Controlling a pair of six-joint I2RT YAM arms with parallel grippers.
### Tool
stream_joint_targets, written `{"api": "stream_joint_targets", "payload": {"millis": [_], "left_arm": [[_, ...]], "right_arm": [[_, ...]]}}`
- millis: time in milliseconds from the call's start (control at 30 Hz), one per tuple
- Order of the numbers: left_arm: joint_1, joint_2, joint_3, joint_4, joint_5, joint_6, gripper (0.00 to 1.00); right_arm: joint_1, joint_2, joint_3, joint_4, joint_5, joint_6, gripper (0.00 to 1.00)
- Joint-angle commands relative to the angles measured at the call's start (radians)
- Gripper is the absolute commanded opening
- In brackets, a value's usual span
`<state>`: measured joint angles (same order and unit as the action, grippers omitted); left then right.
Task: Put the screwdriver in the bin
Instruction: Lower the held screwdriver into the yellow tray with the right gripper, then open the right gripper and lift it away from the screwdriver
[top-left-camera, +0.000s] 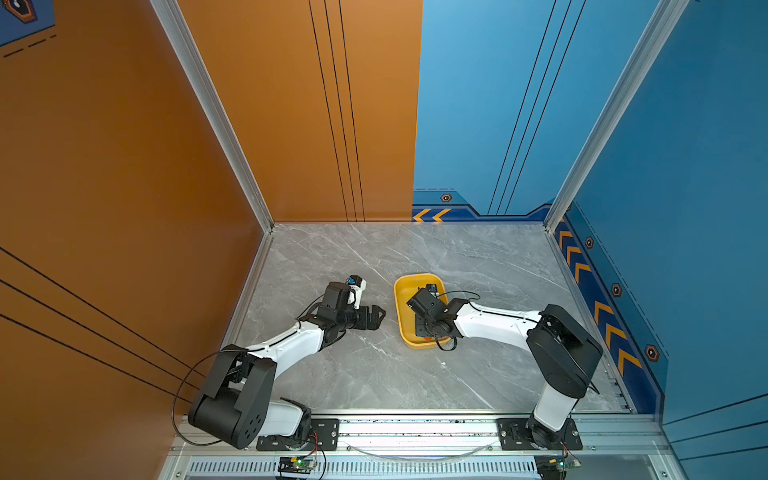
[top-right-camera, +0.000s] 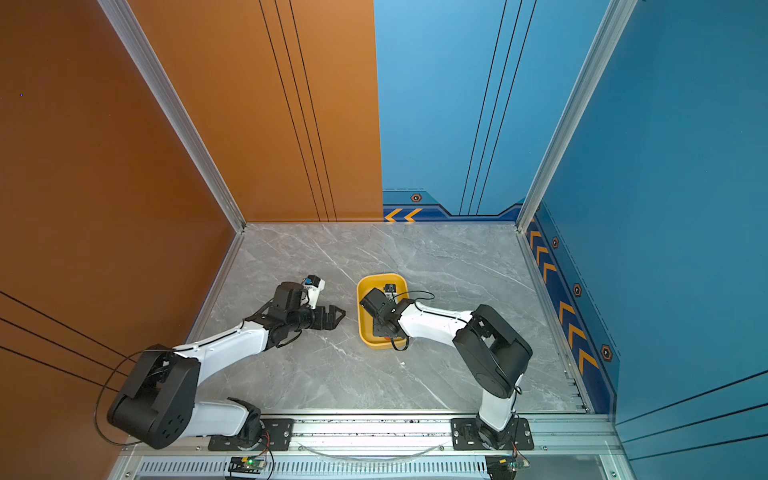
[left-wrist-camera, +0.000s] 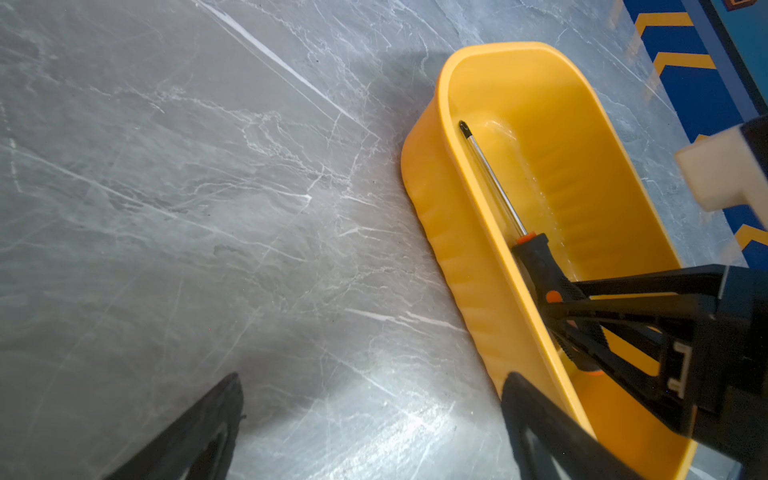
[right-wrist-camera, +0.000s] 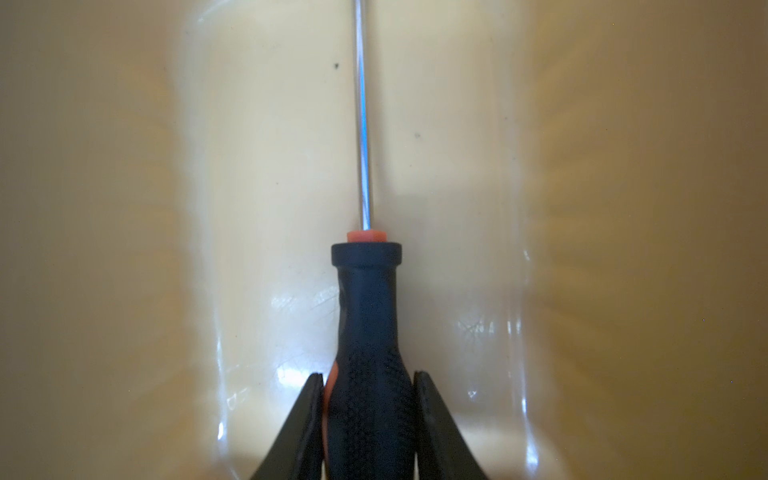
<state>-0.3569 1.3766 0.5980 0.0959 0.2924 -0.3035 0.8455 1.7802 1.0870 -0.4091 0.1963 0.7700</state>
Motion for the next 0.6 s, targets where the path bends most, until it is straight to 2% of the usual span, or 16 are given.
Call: {"api": "stream_joint_targets", "payload": {"millis": [0,300,567], "left_arm": [[-0.012,0.01,0.021,-0.021,-0.003,0.021,0.98],[-0.014,0.012,0.025,-0.021,-0.001,0.022,0.98],[-0.014,0.007,0.023,-0.031,-0.005,0.028,0.98]], "right_arm": [[0.002,0.012,0.027,-0.037,0.042,-0.021,0.36],[0.006,0.015,0.042,-0.053,0.045,-0.031,0.42],[0.012,-0.02,0.099,-0.156,0.094,-0.079,0.49]]}}
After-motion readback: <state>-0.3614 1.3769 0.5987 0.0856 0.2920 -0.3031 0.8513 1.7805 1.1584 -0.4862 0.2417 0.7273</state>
